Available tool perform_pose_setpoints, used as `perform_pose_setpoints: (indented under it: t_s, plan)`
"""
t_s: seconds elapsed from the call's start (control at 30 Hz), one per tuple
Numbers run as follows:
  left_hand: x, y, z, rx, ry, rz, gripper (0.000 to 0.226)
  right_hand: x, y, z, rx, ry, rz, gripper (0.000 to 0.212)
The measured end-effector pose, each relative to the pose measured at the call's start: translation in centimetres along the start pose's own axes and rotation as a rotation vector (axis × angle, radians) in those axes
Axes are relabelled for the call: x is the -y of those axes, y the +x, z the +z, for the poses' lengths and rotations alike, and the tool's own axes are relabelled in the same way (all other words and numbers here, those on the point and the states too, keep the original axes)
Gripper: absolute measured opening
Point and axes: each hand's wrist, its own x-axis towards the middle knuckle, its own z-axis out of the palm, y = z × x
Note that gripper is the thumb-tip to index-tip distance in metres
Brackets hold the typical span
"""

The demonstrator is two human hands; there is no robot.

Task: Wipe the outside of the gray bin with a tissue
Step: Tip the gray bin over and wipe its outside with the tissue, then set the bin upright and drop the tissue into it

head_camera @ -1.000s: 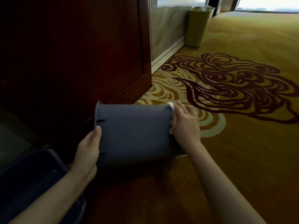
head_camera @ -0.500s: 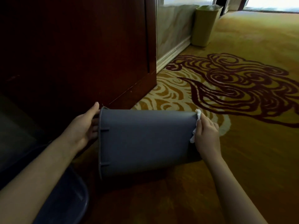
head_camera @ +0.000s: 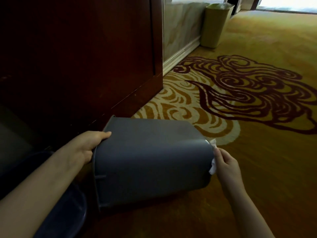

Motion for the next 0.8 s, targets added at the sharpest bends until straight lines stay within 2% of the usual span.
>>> perform_pose_setpoints:
  t_s: [0.1,0.17,0.27,0.37,0.47,0.6,0.73,0.8]
  plan:
    - [0.8,0.1,0.0,-0.011,-0.032,0.1,0.036,-0.7,0.4,0.3,0.06,0.037,0.086,0.016]
    - [0.9,0.1,-0.2,-0.025,-0.035,0.191,0.034,-1.2,0.5,0.3,0.009,0.094,0.119,0.018]
    - [1.0,0.0,-0.7,-0.022,-0.011,0.277,0.032,-1.5,0.6,0.6,-0.097,0.012,-0.053,0.034]
    - [1.2,0.2,-0.9,-0.004,0.023,0.32,0.031,-0.8,0.9,2.1,-0.035,-0.193,-0.265,0.027]
    - [1.5,0.6,-1.1,-0.009,0.038,0.349,0.029,-1.1,0.4,3.2,-0.018,-0.258,-0.311,0.026]
    - [1.9,1.2,-1.5,-0.03,0.065,0.387,0.024,-4.7,-3.3,3.6,-0.16,-0.304,-0.24,0.02]
    - [2.0,1.4,-1.9,-0.008,0.064,0.416,0.02,-7.0,-5.4,3.4,-0.087,-0.302,-0.125,0.017]
    - [1.6,1.2,-1.9,0.003,0.122,0.487,0.017,-6.5,-4.8,2.7,-0.088,-0.266,-0.089,0.018]
